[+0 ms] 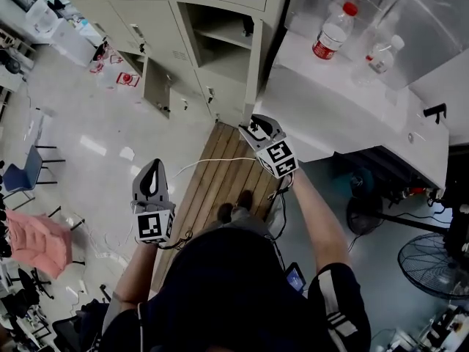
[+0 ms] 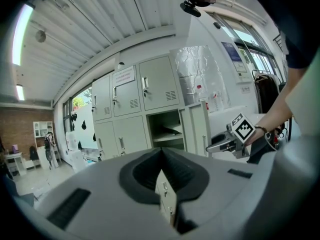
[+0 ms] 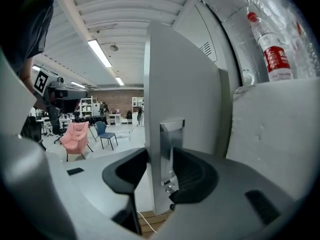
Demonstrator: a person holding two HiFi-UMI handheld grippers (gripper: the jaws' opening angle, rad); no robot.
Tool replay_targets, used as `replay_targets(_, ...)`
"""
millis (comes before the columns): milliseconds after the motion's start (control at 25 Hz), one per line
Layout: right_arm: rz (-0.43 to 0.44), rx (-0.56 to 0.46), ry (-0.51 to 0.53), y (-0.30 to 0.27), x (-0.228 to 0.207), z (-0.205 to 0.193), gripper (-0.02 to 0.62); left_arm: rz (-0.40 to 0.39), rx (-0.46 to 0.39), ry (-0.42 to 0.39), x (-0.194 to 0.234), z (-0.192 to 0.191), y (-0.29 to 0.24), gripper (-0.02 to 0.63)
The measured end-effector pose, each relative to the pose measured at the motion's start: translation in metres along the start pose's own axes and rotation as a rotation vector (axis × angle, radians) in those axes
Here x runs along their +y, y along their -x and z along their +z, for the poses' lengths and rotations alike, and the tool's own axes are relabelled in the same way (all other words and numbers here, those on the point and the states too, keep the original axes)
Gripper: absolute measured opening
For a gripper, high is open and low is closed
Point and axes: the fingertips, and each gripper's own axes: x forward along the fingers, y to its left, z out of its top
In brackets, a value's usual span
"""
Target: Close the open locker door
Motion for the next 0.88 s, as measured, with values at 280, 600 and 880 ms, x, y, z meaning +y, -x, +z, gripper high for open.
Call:
replay_targets(280, 0.039, -0.003, 0.000, -0.002, 0.003, 0.000, 0.146, 0.001, -0.002, -0.004, -0.003, 0.002, -0.010, 0.005)
replay_targets(600, 0.019, -0.024, -0.012, -0.006, 0.004, 0.001, 0.143, 0.009, -0.002, 0.000, -0.005, 0.001, -0.018, 0.005)
replay_targets(880, 0.009, -0.049, -0.012, -0.014, 0.010, 0.005, 0.141, 0.046, -0.010, -0.010, -0.006, 0.001, -0.029, 0.005)
